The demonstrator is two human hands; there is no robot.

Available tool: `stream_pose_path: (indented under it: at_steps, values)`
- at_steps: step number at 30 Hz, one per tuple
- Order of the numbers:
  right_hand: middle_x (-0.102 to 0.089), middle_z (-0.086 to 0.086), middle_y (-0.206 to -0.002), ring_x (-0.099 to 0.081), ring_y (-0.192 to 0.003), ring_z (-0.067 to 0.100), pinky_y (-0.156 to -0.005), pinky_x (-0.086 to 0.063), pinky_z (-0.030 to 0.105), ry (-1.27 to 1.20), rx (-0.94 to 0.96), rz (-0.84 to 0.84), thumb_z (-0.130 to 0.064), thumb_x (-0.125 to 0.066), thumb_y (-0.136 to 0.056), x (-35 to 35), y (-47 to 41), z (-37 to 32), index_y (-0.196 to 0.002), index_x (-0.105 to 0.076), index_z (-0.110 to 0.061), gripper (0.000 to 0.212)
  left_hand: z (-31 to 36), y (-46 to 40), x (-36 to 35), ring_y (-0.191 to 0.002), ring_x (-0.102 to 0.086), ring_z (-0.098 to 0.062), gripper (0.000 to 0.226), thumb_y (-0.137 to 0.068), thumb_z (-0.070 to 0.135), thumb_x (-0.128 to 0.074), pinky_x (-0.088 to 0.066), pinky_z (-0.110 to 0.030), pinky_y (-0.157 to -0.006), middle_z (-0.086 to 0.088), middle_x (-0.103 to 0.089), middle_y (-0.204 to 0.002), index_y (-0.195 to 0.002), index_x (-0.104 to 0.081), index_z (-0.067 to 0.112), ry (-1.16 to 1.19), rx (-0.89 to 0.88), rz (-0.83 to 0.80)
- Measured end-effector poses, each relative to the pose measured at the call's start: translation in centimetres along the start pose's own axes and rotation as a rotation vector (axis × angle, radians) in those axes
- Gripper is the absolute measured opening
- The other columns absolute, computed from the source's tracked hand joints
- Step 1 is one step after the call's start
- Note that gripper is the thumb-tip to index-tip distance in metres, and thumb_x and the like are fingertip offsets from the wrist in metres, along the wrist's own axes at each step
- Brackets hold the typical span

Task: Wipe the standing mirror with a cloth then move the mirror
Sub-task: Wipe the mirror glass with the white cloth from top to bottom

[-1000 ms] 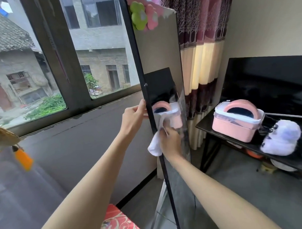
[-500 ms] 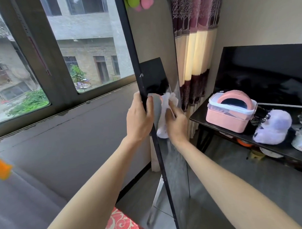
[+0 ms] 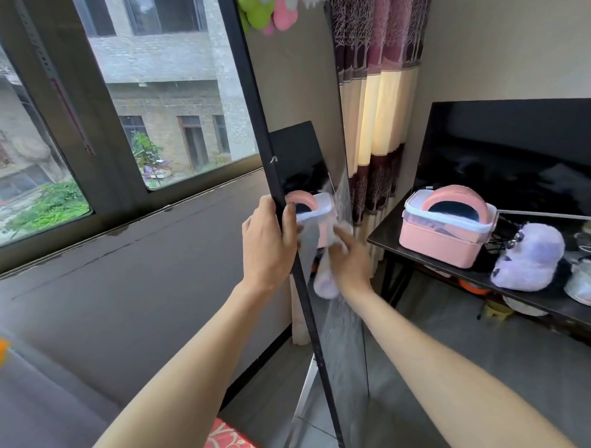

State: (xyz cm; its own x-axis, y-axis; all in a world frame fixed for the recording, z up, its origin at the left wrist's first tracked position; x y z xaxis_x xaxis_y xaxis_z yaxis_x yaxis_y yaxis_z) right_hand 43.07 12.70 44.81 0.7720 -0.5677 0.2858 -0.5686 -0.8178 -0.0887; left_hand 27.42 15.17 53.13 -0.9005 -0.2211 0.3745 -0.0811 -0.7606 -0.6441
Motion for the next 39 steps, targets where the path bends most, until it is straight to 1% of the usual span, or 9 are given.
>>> stream_pose_path:
  at_steps: [3,6,9,14,25,28,32,35,39]
  values:
    - [-0.045,-0.001,-0.115,-0.049,-0.091,-0.002,-0.072,-0.031,-0.010,-0.202,0.238,-0.004,-0.009,-0.043,-0.096,-0.1,-1.0,-7.0,-0.133,-0.049,-0.014,0.038,0.2,-0.1,-0.1,-0.070,-0.052,-0.026,0.015,-0.093,0.028,-0.039,-0.043,-0.046,-0.078,-0.003,-0.057,-0.074,-0.081,-0.035,0.019,0.008,-0.043,0.004]
    - [-0.050,0.014,-0.123,-0.055,-0.103,0.016,-0.082,-0.036,0.003,-0.068,0.369,-0.011,-0.011,-0.042,-0.096,-1.5,-1.4,-8.5,-0.133,-0.049,-0.018,0.038,-0.1,-0.2,0.4,-0.060,-0.041,-0.016,0.021,-0.092,0.028,-0.040,-0.038,-0.039,-0.072,0.005,-0.045,-0.063,-0.073,-0.032,0.024,0.022,-0.049,0.017]
    - [-0.047,0.019,-0.134,-0.048,-0.119,0.032,-0.099,-0.038,0.030,0.103,0.154,-0.083,-0.013,-0.037,-0.097,-3.3,-2.7,-0.8,-0.136,-0.044,-0.019,0.040,-0.6,0.0,0.8,-0.066,-0.045,-0.020,0.020,-0.092,0.031,-0.039,-0.039,-0.039,-0.079,0.001,-0.052,-0.068,-0.076,-0.036,0.020,-0.020,-0.059,0.020]
    - [-0.040,0.007,-0.144,-0.048,-0.123,0.024,-0.101,-0.040,0.030,0.085,-0.277,-0.243,-0.008,-0.035,-0.096,-4.1,-1.6,8.3,-0.139,-0.040,-0.014,0.044,-0.2,0.3,1.3,-0.067,-0.039,-0.015,0.016,-0.093,0.032,-0.038,-0.033,-0.032,-0.084,0.013,-0.039,-0.067,-0.080,-0.035,0.023,-0.097,-0.108,0.020]
    - [-0.052,0.007,-0.123,-0.055,-0.109,0.019,-0.099,-0.046,0.034,-0.356,0.303,0.005,-0.027,-0.048,-0.094,-0.7,-3.2,-11.0,-0.124,-0.058,-0.025,0.031,0.2,-0.3,0.8,-0.088,-0.053,-0.024,0.028,-0.093,0.036,-0.033,-0.023,-0.024,-0.085,0.009,-0.047,-0.083,-0.090,-0.049,0.014,-0.243,-0.155,-0.031]
    - [-0.044,0.014,-0.135,-0.049,-0.117,0.024,-0.100,-0.039,0.028,-0.049,0.270,-0.006,-0.015,-0.042,-0.096,-2.1,-4.2,-8.1,-0.134,-0.047,-0.020,0.039,0.5,-0.3,1.1,-0.101,-0.048,-0.012,0.025,-0.093,0.030,-0.032,-0.021,-0.021,-0.090,0.017,-0.045,-0.097,-0.111,-0.049,0.028,-0.111,-0.120,-0.025]
    - [-0.045,0.013,-0.137,-0.050,-0.088,0.005,-0.065,-0.044,0.006,0.172,-0.028,-0.239,-0.005,-0.033,-0.096,-4.0,-3.8,2.2,-0.140,-0.035,-0.012,0.044,1.9,-0.1,1.6,-0.104,-0.043,-0.007,0.025,-0.093,0.031,-0.029,-0.027,-0.028,-0.091,0.030,-0.044,-0.103,-0.102,-0.030,0.054,-0.034,-0.175,0.034]
    - [-0.043,0.014,-0.141,-0.047,-0.122,0.024,-0.100,-0.042,0.026,0.279,-0.079,-0.235,-0.004,-0.031,-0.096,-2.7,-4.1,4.1,-0.136,-0.042,-0.008,0.042,1.4,-0.6,1.3,-0.123,-0.033,-0.013,0.038,-0.092,0.034,-0.026,-0.028,-0.034,-0.095,0.000,-0.041,-0.132,-0.130,-0.025,0.037,-0.115,-0.213,0.086]
    - [-0.036,0.007,-0.147,-0.039,-0.133,0.026,-0.107,-0.034,0.036,0.146,0.142,0.027,-0.007,-0.038,-0.094,0.9,-6.2,-2.9,-0.140,-0.038,-0.016,0.047,1.3,-1.7,0.9,-0.130,-0.025,-0.017,0.060,-0.093,0.036,-0.024,-0.029,-0.041,-0.099,-0.013,-0.029,-0.145,-0.146,-0.019,0.009,-0.157,-0.117,0.169]
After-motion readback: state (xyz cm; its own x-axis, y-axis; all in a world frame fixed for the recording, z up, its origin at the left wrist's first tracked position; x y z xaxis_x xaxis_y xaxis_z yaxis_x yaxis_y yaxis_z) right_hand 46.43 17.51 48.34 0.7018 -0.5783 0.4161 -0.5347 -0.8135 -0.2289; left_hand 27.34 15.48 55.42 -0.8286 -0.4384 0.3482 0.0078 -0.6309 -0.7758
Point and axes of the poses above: each hand's wrist, its own y-axis away from the middle knuckle, its own x-axis out of the back of the hand, z = x × y, the point moved 9 cm from there along -y, towards the middle knuckle
